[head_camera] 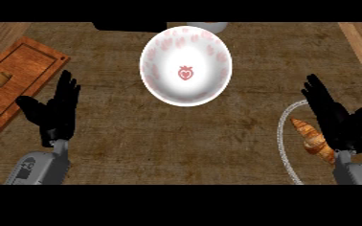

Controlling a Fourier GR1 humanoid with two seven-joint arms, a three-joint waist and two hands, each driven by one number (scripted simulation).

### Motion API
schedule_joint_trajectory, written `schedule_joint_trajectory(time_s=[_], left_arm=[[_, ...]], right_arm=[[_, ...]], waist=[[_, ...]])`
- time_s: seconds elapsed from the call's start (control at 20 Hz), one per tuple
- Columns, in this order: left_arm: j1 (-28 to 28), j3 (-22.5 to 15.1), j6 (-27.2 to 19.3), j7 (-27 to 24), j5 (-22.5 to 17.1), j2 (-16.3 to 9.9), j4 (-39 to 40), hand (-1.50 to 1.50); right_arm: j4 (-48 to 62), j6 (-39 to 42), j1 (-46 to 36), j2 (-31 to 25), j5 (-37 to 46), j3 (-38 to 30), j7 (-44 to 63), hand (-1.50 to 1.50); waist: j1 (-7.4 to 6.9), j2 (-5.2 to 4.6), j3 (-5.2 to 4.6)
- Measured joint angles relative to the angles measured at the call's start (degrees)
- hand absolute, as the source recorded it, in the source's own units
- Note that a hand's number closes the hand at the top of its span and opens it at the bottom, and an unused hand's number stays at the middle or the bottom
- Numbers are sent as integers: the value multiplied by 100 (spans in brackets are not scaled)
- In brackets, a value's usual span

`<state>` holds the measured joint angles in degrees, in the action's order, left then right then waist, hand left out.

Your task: Pick the can from the placemat and place it in the bowl

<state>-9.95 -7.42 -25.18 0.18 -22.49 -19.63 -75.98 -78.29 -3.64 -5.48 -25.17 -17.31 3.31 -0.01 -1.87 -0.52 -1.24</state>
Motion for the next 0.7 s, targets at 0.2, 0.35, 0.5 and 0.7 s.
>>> schedule_joint_trajectory(time_s=[0.2, 0.35, 0.5, 0.7], left_arm=[[-58, -193, 177, -82, 182, 15, -197, 0], [-165, -478, 384, -151, 381, -46, -403, 0], [-142, -690, 486, -180, 489, -22, -502, 0], [-70, -893, 548, -183, 600, 44, -639, 0]], right_arm=[[-218, 379, 96, -306, 143, 105, 82, 150], [-326, 668, 164, -983, 576, 140, 23, 150], [-268, -269, 344, -905, 1000, -294, -461, -150], [-514, -789, 741, -282, 711, -796, -1518, -150]], waist=[[133, 41, 78], [212, 75, 73], [371, 98, 105], [386, 98, 126]])
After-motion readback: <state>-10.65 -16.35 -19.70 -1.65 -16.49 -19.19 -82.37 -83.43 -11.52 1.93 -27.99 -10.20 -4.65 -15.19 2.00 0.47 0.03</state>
